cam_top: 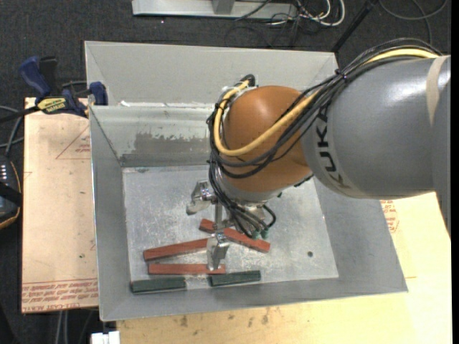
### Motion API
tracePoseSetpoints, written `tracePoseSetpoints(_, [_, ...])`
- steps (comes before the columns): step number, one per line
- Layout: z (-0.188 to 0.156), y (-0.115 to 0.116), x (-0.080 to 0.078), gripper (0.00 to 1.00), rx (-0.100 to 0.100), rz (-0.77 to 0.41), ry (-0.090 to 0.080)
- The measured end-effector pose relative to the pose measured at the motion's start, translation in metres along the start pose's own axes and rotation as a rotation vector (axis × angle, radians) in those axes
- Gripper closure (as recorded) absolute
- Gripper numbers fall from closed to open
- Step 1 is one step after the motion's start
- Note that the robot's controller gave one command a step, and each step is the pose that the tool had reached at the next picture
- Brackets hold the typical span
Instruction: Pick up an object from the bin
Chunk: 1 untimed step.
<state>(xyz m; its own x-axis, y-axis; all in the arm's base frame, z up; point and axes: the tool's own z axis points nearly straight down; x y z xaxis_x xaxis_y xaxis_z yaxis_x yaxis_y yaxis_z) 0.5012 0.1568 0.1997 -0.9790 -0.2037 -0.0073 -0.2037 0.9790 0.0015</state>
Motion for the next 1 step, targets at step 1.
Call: tracePoseSetpoints(1, [0.0680, -0.0099, 0.0089, 0.00, 0.000, -0.039, 0.003])
